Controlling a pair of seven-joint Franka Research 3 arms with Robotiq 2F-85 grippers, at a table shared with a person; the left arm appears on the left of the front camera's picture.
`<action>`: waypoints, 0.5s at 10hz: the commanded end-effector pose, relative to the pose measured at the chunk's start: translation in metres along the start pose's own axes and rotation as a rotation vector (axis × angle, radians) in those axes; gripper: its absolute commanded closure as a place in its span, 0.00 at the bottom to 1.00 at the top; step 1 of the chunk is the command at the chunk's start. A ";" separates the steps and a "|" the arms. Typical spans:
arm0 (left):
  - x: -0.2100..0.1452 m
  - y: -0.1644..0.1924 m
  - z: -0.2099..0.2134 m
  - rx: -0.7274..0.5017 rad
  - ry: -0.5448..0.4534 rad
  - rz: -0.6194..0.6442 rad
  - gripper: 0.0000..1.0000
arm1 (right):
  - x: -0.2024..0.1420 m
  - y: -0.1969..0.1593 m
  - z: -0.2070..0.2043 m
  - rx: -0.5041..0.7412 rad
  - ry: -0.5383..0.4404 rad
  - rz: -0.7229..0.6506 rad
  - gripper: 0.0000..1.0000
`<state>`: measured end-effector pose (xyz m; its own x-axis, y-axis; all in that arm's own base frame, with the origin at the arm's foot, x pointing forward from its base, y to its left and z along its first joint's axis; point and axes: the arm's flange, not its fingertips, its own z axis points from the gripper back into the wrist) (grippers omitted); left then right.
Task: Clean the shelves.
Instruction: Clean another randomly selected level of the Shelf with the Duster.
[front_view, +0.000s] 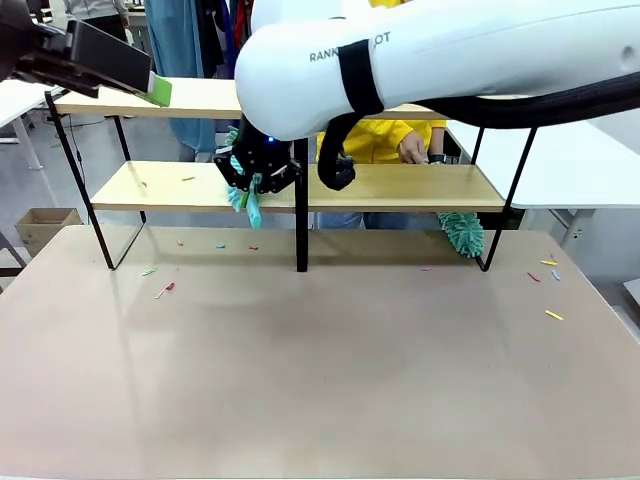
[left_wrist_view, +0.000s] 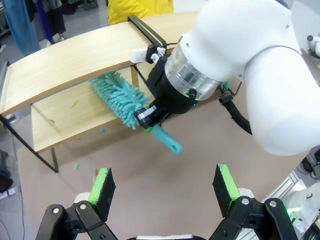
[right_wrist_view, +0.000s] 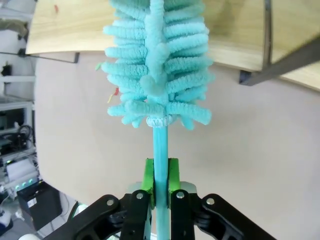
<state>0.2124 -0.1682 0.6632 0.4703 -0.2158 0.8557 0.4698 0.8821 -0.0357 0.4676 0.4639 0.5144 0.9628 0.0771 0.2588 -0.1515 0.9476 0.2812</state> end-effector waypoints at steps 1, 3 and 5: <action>-0.001 0.001 0.000 0.001 -0.008 0.000 0.00 | 0.019 0.011 -0.001 0.069 0.065 0.050 0.88; -0.001 0.001 0.000 0.001 -0.008 0.000 0.00 | 0.025 0.022 -0.006 0.094 0.103 0.093 0.88; -0.001 0.001 0.000 0.001 -0.008 0.000 0.00 | 0.027 0.028 -0.009 0.090 0.121 0.158 0.88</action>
<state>0.2125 -0.1681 0.6631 0.4704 -0.2157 0.8557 0.4697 0.8821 -0.0358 0.4865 0.4923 0.5155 0.9558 0.2156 0.1997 -0.2727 0.9039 0.3295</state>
